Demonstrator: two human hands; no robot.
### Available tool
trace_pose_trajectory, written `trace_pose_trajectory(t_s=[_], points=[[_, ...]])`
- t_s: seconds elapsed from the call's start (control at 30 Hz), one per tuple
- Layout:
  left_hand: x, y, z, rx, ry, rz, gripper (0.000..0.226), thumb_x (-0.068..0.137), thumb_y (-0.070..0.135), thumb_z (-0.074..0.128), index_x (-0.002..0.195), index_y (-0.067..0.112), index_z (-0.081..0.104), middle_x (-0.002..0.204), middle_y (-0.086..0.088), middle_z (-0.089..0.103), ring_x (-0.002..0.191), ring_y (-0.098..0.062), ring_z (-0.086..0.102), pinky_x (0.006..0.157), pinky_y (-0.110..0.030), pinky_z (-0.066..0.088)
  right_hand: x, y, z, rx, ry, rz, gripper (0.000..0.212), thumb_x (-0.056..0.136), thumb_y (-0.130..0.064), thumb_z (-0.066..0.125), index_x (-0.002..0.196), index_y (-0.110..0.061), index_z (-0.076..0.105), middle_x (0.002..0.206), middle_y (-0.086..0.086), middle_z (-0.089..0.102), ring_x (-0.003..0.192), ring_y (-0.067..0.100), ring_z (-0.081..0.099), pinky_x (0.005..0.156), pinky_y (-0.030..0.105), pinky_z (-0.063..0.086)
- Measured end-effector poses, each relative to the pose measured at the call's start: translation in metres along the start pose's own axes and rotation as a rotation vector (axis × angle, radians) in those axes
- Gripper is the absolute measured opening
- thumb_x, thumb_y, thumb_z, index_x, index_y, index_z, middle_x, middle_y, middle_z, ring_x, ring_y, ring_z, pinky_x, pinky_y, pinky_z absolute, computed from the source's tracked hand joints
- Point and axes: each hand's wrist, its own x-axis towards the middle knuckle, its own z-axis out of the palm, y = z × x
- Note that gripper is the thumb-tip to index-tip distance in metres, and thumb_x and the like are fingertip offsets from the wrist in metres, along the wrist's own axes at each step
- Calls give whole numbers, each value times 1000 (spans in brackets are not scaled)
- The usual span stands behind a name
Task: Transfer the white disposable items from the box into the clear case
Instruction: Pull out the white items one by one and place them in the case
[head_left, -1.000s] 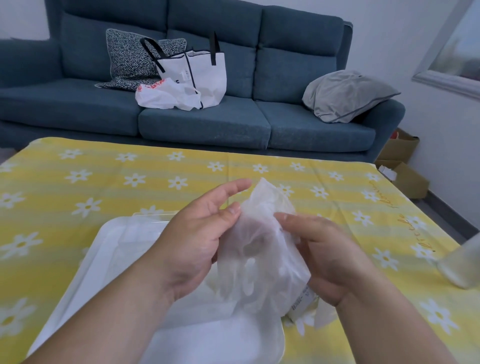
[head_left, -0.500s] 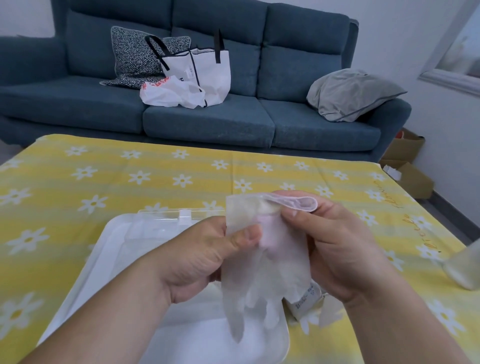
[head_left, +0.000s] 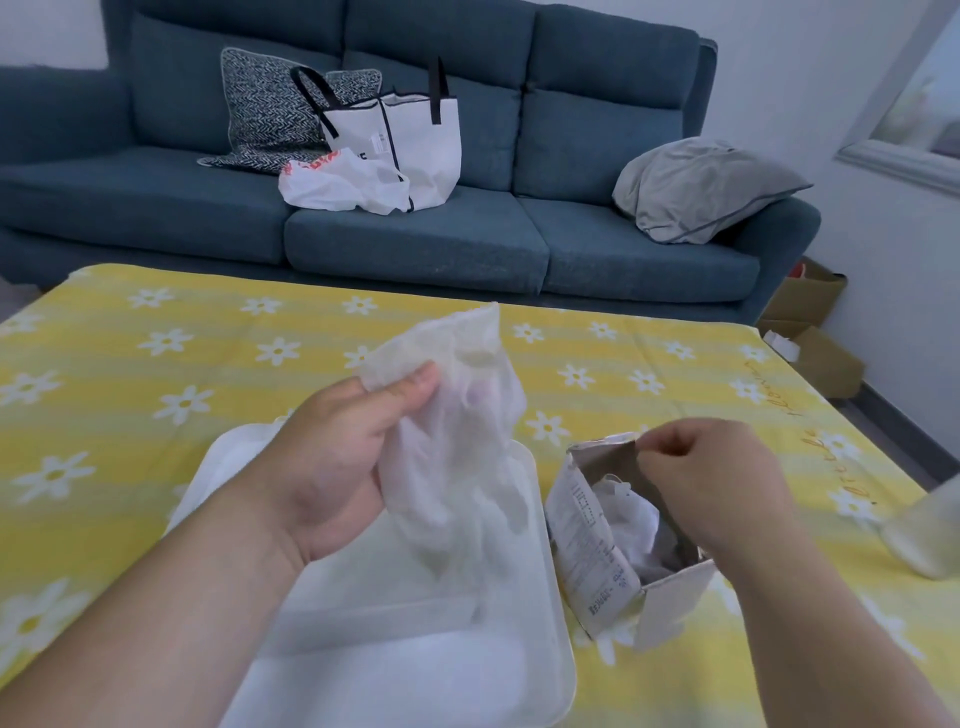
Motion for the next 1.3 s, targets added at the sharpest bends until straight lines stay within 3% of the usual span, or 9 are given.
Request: trace_pose_trajectory(t_s=[0.07, 0.2, 0.43, 0.63, 0.83, 0.93, 1.1, 1.2, 1.3], points=[[1, 1, -1, -29, 31, 13, 32, 78, 22, 61, 97, 3, 79, 105, -15, 76, 94, -24, 74, 80, -35, 61, 2, 5, 3, -142, -88, 18, 5, 80, -28, 65, 78, -31, 69, 77, -3, 66, 59, 18, 60, 49, 25, 39], [2, 1, -2, -32, 64, -5, 35, 78, 25, 62, 98, 1, 79, 106, -17, 75, 97, -29, 73, 84, -44, 60, 9, 20, 15, -369, -189, 82, 19, 71, -52, 63, 83, -37, 63, 90, -2, 67, 94, 26, 63, 71, 31, 51], [1, 2, -3, -53, 83, -47, 37, 77, 25, 63, 98, -1, 78, 103, -18, 75, 92, -28, 74, 74, -42, 62, 8, 11, 0, -152, -34, 65, 8, 72, -5, 63, 67, -11, 63, 57, 3, 60, 54, 24, 51, 48, 24, 35], [1, 0, -1, -35, 106, -72, 33, 81, 24, 62, 95, -1, 79, 100, -18, 76, 88, -29, 75, 71, -44, 62, 3, 7, -3, -57, -105, 79, 38, 64, 11, 56, 51, -16, 32, 48, 2, 31, 49, 22, 25, 48, 24, 19], [1, -2, 1, 13, 172, -89, 31, 96, 20, 57, 96, -2, 77, 99, -18, 75, 86, -29, 74, 74, -45, 62, 8, 11, -12, 340, -138, 175, 29, 70, 16, 64, 73, -13, 67, 73, 12, 60, 61, 29, 53, 58, 39, 42], [1, -4, 1, 29, 181, -105, 32, 97, 21, 56, 97, -3, 77, 100, -19, 75, 85, -31, 74, 74, -45, 62, 6, 10, -13, 287, -242, 180, 44, 76, 13, 53, 81, -21, 80, 84, 14, 67, 74, 33, 59, 64, 41, 47], [1, -3, 3, 45, 191, -106, 32, 98, 21, 54, 100, -3, 75, 98, -18, 76, 85, -31, 74, 82, -49, 59, 9, 10, -12, -1, -194, 176, 18, 83, -10, 62, 77, 4, 72, 59, 13, 53, 56, 28, 47, 59, 33, 37], [0, -3, 2, 54, 193, -102, 31, 98, 20, 54, 102, -3, 75, 101, -19, 76, 88, -33, 73, 86, -52, 57, 10, 13, -13, -147, -120, 114, 47, 89, -36, 60, 81, 9, 71, 46, 6, 40, 49, 27, 41, 52, 29, 32], [0, -2, 1, 55, 189, -102, 32, 97, 21, 54, 103, -3, 75, 102, -19, 76, 90, -33, 73, 86, -52, 57, 13, 17, -17, -152, 48, 54, 39, 88, -34, 64, 72, -1, 73, 44, 4, 44, 43, 27, 41, 49, 26, 34]])
